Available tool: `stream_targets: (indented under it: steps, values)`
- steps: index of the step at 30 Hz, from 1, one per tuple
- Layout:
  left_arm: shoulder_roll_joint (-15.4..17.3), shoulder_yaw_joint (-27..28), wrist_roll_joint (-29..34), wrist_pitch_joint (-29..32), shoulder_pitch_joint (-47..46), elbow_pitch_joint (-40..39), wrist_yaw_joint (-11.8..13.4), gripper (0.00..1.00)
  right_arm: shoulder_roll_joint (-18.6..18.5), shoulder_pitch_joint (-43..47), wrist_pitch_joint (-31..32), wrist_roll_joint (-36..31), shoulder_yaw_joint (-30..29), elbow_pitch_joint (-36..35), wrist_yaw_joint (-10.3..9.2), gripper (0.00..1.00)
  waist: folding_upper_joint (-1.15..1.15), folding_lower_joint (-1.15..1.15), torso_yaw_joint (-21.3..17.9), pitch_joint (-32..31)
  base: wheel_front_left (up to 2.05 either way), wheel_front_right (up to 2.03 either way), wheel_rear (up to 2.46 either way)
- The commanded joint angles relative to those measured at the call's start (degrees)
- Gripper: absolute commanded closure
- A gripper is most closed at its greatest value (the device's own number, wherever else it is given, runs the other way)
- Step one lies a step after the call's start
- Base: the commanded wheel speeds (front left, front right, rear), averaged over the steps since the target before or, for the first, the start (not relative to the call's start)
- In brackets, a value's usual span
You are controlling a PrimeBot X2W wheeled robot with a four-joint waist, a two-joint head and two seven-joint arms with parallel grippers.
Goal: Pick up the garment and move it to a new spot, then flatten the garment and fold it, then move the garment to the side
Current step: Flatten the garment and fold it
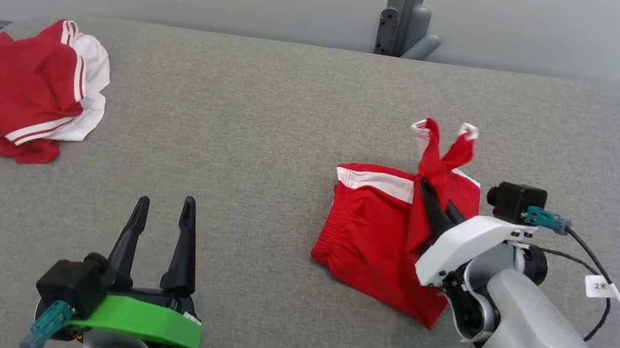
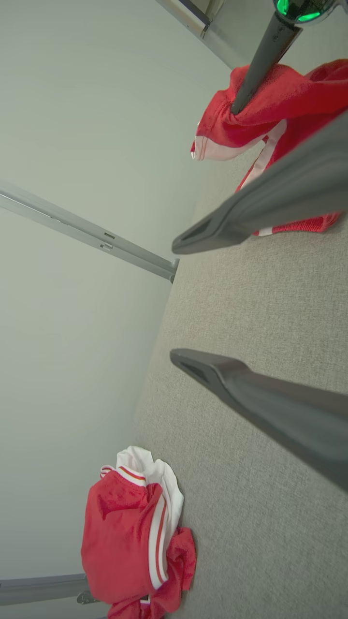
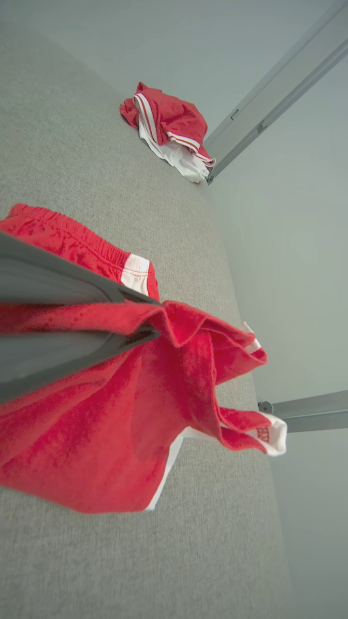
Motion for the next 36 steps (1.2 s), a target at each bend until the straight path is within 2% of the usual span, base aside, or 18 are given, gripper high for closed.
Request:
stream_targets:
  steps: [1,11,20,21,22,23,30,36]
  values:
    - [0.2,0.1,-0.5,0.0,0.6,0.0,0.3,0.00,0.2,0.0,0.3,-0.4,0.3,-0.2,-0.02,1.00,0.00,0.00,1.5,-0.4,0.00,0.00,0.00]
    - [0.2,0.0,-0.7,0.0,1.1,0.2,0.0,0.00,3.9,1.5,2.7,-3.2,3.1,3.4,-0.02,1.00,0.00,0.00,5.2,-0.6,0.00,0.00,0.00]
    - [0.2,0.2,-0.6,0.0,1.8,0.0,0.4,0.00,5.3,1.8,2.7,-5.3,4.1,7.1,-0.02,1.00,0.00,0.00,5.2,-1.1,0.00,0.00,0.00]
    - [0.2,0.1,-0.6,0.0,1.9,0.1,0.3,0.00,5.3,1.9,2.4,-5.5,4.3,7.1,-0.02,0.79,0.00,0.00,5.0,-1.2,0.00,0.00,0.00]
    - [0.2,0.1,-0.6,0.0,2.0,0.1,0.3,0.00,5.4,2.0,2.0,-5.7,4.5,7.0,-0.02,0.36,0.00,0.00,4.8,-1.3,0.00,0.00,0.00]
    - [0.2,0.1,-0.5,0.0,2.0,0.1,0.3,0.00,5.5,2.1,1.7,-6.0,4.8,6.6,-0.02,0.00,0.00,0.00,4.6,-1.4,0.00,0.00,0.00]
    - [0.2,-0.4,-0.3,0.0,2.7,0.3,0.4,0.00,5.7,4.0,-1.2,-6.7,5.1,3.1,-0.02,0.00,0.00,0.00,3.2,-2.4,0.00,0.00,0.00]
    - [0.2,-0.9,-0.5,0.0,3.0,0.2,0.4,0.00,4.5,6.4,-3.3,-7.5,1.4,-0.4,-0.02,0.00,0.00,0.00,2.2,-2.5,0.00,0.00,0.00]
